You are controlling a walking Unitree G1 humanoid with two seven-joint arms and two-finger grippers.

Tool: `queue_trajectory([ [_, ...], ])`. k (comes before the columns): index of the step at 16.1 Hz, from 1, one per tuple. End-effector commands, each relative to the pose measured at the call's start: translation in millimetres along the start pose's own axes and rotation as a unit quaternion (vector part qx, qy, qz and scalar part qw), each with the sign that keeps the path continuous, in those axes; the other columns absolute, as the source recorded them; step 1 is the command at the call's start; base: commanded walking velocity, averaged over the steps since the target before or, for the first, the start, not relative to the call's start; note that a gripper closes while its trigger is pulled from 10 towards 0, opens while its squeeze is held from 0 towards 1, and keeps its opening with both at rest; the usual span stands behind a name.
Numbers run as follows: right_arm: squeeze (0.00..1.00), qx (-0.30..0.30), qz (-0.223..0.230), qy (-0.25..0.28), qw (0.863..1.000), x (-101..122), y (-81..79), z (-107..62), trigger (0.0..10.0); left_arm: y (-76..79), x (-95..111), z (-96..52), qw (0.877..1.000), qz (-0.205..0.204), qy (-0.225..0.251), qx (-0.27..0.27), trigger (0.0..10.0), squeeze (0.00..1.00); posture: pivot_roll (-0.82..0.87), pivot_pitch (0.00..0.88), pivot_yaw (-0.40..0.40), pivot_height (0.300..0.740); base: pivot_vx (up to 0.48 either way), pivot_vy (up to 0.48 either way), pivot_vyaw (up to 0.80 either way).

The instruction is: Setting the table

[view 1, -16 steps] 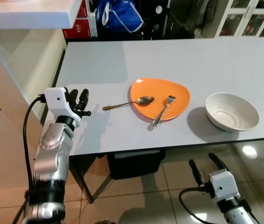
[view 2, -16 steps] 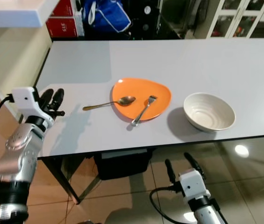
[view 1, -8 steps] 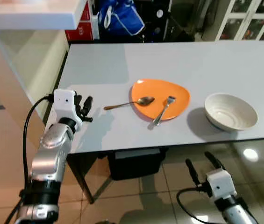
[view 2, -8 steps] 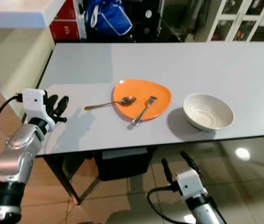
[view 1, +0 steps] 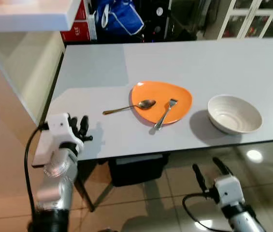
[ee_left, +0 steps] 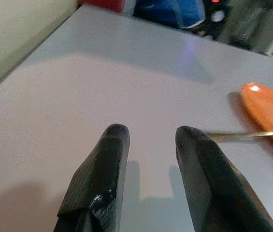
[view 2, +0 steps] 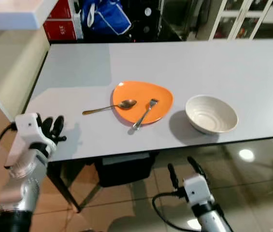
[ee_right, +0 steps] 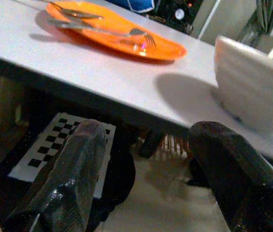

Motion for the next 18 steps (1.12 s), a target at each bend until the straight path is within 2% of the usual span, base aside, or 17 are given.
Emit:
queue_trajectory([
  [1,0.00,0.007,0.001,0.000,1.000,-0.3,1.5,0.1,10.0,-5.0,-0.7,-1.7,1.000,0.003,-0.003,0.019,10.0,0.00,0.08,0.023,-0.020,0.740,0.000,0.000,0.00],
  [5,0.00,0.022,0.004,0.001,1.000,0.4,-0.3,2.5,10.0,-5.6,5.5,-4.0,1.000,0.014,0.011,0.019,10.0,0.00,0.09,0.024,-0.031,0.740,0.000,0.000,0.00],
  [8,0.00,0.022,0.007,-0.003,1.000,-0.8,-0.8,1.6,10.0,-10.1,3.6,-5.4,0.999,0.003,0.006,0.034,10.0,0.00,0.08,0.030,-0.023,0.740,0.000,0.000,0.00],
  [11,0.00,0.018,0.010,-0.002,1.000,-1.2,-0.4,0.1,10.0,3.3,11.5,-0.5,1.000,0.025,0.019,0.005,10.0,0.00,0.07,0.031,-0.014,0.740,0.000,0.000,0.00],
  [15,0.00,0.019,0.010,-0.008,1.000,-2.6,-0.4,-2.8,10.0,6.0,8.8,-1.3,1.000,0.015,0.015,0.002,10.0,0.00,0.06,0.036,-0.011,0.740,-0.138,0.248,0.00],
  [18,0.00,0.021,0.009,-0.010,1.000,-3.1,0.2,-4.0,10.0,7.6,9.8,-1.3,0.999,0.030,0.018,0.000,10.0,0.00,0.06,0.035,-0.013,0.740,0.000,0.000,0.00],
])
Point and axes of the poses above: a point about 5 cm out from each wrist's last joint towards the gripper, its own z axis pointing out of the wrist towards the gripper, its own x axis along the axis of the wrist's last joint, y = z × x, the point moved 6 cm from there along z, pointing out of the wrist towards the gripper, and after that the axes turned 14 degrees about z, right-handed, at the moved point
